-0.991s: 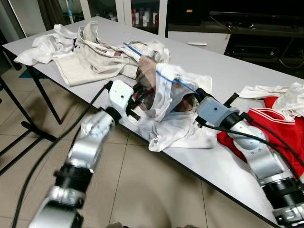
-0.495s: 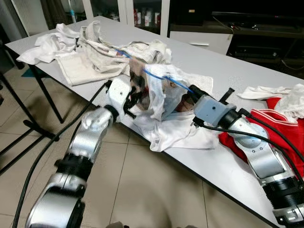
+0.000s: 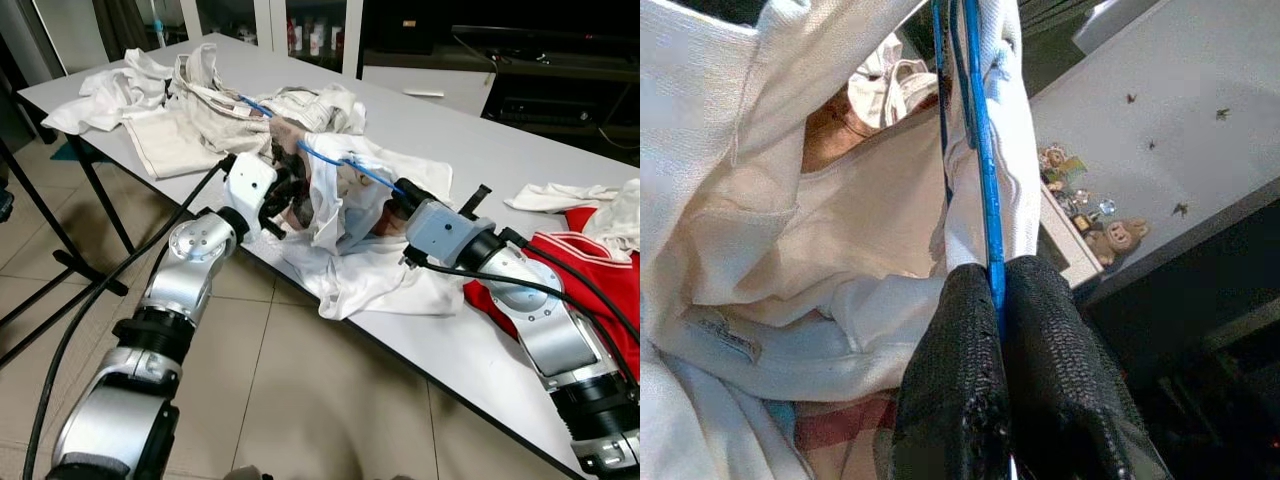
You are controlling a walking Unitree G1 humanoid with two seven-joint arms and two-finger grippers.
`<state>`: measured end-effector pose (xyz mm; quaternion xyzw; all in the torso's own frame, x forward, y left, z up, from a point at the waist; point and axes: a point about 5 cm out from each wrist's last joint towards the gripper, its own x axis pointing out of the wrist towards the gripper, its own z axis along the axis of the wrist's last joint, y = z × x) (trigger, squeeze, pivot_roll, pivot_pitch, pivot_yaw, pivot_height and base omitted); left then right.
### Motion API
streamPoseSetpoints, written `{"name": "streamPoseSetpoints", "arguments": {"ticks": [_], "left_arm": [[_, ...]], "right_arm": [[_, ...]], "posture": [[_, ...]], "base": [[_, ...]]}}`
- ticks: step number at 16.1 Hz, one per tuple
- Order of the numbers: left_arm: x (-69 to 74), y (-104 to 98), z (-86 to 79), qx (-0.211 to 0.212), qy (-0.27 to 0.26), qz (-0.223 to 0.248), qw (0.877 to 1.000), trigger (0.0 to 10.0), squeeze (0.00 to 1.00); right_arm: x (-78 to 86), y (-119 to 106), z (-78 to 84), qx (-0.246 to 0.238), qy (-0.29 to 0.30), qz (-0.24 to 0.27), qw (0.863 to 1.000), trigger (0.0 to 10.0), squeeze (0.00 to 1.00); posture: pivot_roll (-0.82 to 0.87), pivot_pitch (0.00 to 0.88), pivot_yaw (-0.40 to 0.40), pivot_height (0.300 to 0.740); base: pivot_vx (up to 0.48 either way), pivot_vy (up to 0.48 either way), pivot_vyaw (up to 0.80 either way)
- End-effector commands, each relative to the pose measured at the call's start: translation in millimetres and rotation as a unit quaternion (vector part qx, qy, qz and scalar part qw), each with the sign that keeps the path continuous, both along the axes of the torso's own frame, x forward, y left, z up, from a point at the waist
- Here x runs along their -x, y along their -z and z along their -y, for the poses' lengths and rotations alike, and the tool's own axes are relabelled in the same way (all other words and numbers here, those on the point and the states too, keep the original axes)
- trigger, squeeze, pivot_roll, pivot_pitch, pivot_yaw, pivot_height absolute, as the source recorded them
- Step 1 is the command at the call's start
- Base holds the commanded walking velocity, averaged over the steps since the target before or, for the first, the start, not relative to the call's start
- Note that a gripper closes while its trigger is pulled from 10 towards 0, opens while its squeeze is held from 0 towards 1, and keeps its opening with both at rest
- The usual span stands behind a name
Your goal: Hang hanger
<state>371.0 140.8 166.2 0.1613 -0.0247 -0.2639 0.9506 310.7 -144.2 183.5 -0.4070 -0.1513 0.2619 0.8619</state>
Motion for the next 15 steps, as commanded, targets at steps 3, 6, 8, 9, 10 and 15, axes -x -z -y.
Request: {"name": "streamPoseSetpoints", "arguments": {"ticks": [3, 6, 8, 9, 10, 15], "left_arm": [[-6.5, -10, -7.4, -0.008, -0.02, 0.013, 1.0, 10.0, 0.0], [-10.7, -13, -15.2, -0.009, -0.041, 0.018, 0.999, 10.0, 0.0], [-14.4, -16, -24.6, -0.015, -0.067, 0.026, 0.997, 10.0, 0.0], [-15.5, -18, -27.5, -0.015, -0.075, 0.029, 0.997, 10.0, 0.0], [-17.6, -24, -32.5, -0.011, -0.088, 0.04, 0.995, 10.0, 0.0], [-22.6, -43, -51.6, 0.003, -0.146, 0.082, 0.986, 10.0, 0.0]], "right_arm": [[4.3, -7, -1.0, -0.012, -0.019, 0.013, 1.0, 0.0, 0.0], [5.3, -7, -1.1, -0.009, -0.024, 0.011, 1.0, 0.0, 0.0], [6.1, -7, -1.7, -0.01, -0.028, 0.01, 0.999, 0.0, 0.0], [6.2, -7, -1.6, -0.011, -0.029, 0.009, 0.999, 0.0, 0.0], [6.4, -6, -1.2, -0.01, -0.03, 0.008, 0.999, 0.0, 0.0], [5.1, -2, 2.4, -0.005, -0.022, 0.002, 1.0, 0.0, 0.0]], "posture": [[0.01, 0.0, 0.006, 0.723], [0.01, 0.0, 0.006, 0.723], [0.01, 0.0, 0.009, 0.723], [0.01, 0.0, 0.009, 0.723], [0.01, 0.0, 0.008, 0.723], [0.01, 0.0, 0.01, 0.723]], "base": [[0.0, 0.0, 0.0], [0.0, 0.0, 0.0], [0.0, 0.0, 0.0], [0.0, 0.0, 0.0], [0.0, 0.0, 0.0], [0.0, 0.0, 0.0]]}}
